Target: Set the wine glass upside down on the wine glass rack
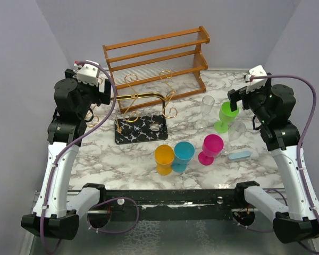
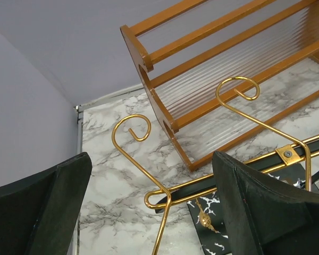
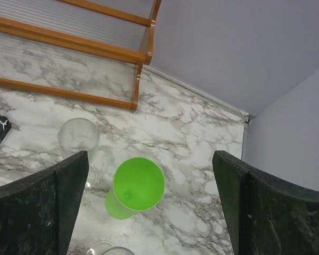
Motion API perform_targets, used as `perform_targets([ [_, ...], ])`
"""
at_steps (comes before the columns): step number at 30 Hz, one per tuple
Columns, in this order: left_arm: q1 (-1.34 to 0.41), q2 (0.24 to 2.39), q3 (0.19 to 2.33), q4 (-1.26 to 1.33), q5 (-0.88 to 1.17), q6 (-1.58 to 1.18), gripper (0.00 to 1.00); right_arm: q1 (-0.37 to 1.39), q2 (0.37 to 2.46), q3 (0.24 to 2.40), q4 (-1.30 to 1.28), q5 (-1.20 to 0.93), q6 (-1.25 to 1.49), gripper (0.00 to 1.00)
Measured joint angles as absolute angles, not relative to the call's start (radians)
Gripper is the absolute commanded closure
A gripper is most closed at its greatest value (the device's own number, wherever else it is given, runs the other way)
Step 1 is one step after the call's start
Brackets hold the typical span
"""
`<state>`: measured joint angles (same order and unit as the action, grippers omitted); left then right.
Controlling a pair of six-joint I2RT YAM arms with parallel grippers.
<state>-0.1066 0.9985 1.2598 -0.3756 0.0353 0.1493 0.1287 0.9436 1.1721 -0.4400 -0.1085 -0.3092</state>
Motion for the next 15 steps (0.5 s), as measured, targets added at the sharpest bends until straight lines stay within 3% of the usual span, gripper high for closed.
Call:
perform_targets([
  [15,-0.106,0.991,1.261,-0.379,0.037,0.167,0.01,0.129,0.931,1.17,-0.473,-0.164,-0.342,0.01],
])
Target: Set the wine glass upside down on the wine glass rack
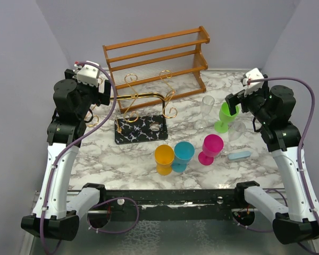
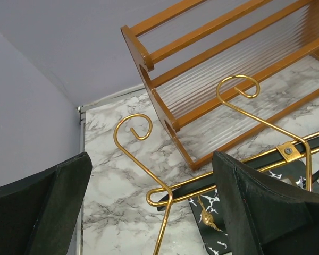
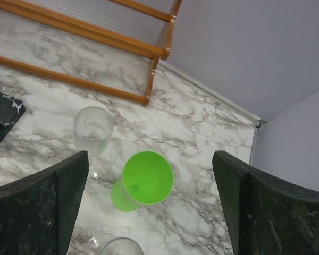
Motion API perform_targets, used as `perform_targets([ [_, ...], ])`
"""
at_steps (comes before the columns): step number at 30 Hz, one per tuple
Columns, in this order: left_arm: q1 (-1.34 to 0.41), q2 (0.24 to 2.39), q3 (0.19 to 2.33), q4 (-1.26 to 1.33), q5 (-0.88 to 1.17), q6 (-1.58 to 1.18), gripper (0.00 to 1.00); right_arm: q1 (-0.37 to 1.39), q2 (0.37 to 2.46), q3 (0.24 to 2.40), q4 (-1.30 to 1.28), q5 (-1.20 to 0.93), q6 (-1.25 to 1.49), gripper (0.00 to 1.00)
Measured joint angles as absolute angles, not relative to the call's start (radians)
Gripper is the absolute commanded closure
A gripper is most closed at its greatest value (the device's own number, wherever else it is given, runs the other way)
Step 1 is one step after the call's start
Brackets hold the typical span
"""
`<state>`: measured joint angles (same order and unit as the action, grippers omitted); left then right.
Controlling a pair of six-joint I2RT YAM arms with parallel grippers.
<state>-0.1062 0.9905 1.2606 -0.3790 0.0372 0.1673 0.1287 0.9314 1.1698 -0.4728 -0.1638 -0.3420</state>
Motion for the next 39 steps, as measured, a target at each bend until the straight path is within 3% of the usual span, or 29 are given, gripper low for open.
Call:
perform_targets([
  [8,-0.106,0.993,1.267,-0.386,0.097,0.17,0.01,0.129,0.964,1.211,-0.643,-0.306,-0.477,0.01],
  [20,-0.106,1.053,1.317,-0.405,0.224,0.167,0.01,0.129,1.024,1.222,-0.808,-0.326,-0.542,0.0],
  [23,-0.106,1.067,1.326,-0.418,0.241,0.167,0.01,0.129,1.061,1.222,-0.801,-0.329,-0.519,0.04],
  [32,-0.106,1.113,1.378,-0.444,0.268,0.167,0.01,0.129,1.222,1.274,-0.72,-0.35,-0.396,0.32],
  [39,-0.106,1.126,1.398,-0.445,0.277,0.167,0.01,0.129,1.334,1.397,-0.671,-0.345,-0.328,0.4],
])
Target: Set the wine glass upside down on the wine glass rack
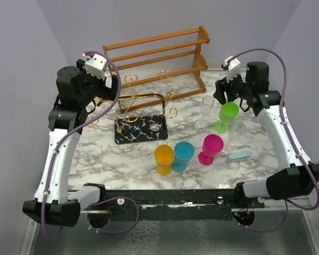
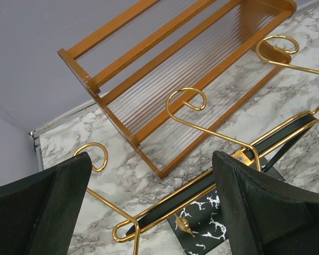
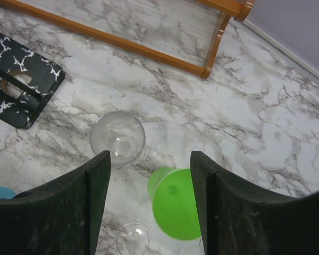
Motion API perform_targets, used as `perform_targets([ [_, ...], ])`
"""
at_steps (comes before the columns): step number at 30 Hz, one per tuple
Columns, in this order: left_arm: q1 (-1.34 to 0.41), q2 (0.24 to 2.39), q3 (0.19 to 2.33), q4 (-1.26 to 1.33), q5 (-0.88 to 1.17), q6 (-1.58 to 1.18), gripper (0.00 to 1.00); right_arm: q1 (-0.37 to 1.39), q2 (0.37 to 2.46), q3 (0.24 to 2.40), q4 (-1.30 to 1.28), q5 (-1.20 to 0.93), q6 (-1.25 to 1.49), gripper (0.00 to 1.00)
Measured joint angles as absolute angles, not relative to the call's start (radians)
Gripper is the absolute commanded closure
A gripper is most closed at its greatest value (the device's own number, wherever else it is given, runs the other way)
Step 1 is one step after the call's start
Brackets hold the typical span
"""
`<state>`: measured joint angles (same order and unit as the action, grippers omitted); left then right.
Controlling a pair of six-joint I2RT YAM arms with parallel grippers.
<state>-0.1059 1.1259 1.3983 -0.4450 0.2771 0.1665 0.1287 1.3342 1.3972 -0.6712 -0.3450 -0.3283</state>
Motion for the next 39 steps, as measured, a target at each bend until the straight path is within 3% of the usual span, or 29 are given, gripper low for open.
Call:
perform_targets([
  [24,-0.106,1.131,1.399,-0.447,0.276,0.171,0.01,0.143,1.55,1.507,-0.759,-0.341,-0.319,0.57],
  [32,-0.106,1.131,1.399,-0.447,0.276,0.175,0.01,0.167,1.575,1.54,-0.801,-0.337,-0.322,0.73],
  [39,-0.106,1.131,1.399,-0.447,0.276,0.179,0.01,0.18,1.623,1.567,-0.82,-0.334,-0.327,0.77],
])
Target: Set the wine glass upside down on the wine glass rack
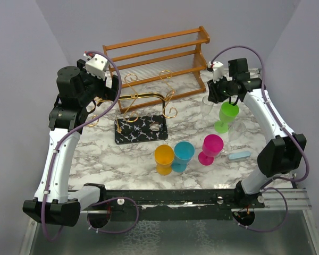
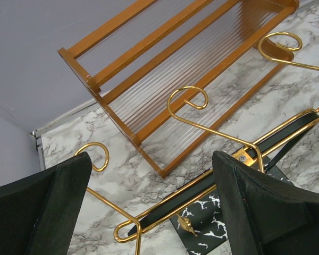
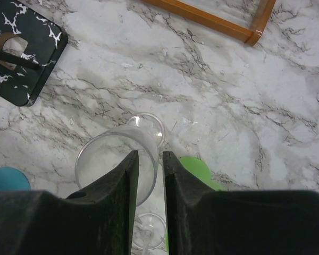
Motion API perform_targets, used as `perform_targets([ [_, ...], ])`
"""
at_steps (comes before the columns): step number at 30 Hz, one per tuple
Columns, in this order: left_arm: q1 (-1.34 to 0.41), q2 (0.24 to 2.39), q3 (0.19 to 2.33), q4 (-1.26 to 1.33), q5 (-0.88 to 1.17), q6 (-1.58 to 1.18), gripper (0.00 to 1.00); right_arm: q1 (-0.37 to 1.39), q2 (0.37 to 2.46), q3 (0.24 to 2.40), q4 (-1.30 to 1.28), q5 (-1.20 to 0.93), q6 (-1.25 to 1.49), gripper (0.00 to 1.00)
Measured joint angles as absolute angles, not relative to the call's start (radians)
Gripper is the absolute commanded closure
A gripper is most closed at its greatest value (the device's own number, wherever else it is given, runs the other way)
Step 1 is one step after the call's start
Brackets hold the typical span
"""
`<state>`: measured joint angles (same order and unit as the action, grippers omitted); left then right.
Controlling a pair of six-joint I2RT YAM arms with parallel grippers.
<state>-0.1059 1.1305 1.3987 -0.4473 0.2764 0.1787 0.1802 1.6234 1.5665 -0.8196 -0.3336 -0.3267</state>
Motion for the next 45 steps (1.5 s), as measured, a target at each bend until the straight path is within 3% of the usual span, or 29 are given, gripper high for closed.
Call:
perform_targets([
  [7,-0.106,1.131,1.399,-0.448,0.277,0.19,0.01,0.182,1.633,1.577,-0.84,-0.315,-0.339,0.99],
  [20,-0.107,1.145,1.419,-0.504,0.307,0.195,0.01,0.182,1.614,1.741,-0.828,-0.308,-0.327,0.99],
  [32,-0.107,1.126,1.478,-0.465,0.356,0.052,0.02,0.182,1.423,1.84,-0.553,-0.278,-0.198,0.99],
  [45,-0.107,1.243,1.543,-0.246,0.618,-0.296,0.05,0.194,1.393,1.895,-0.352,-0.567,0.083,0.99],
])
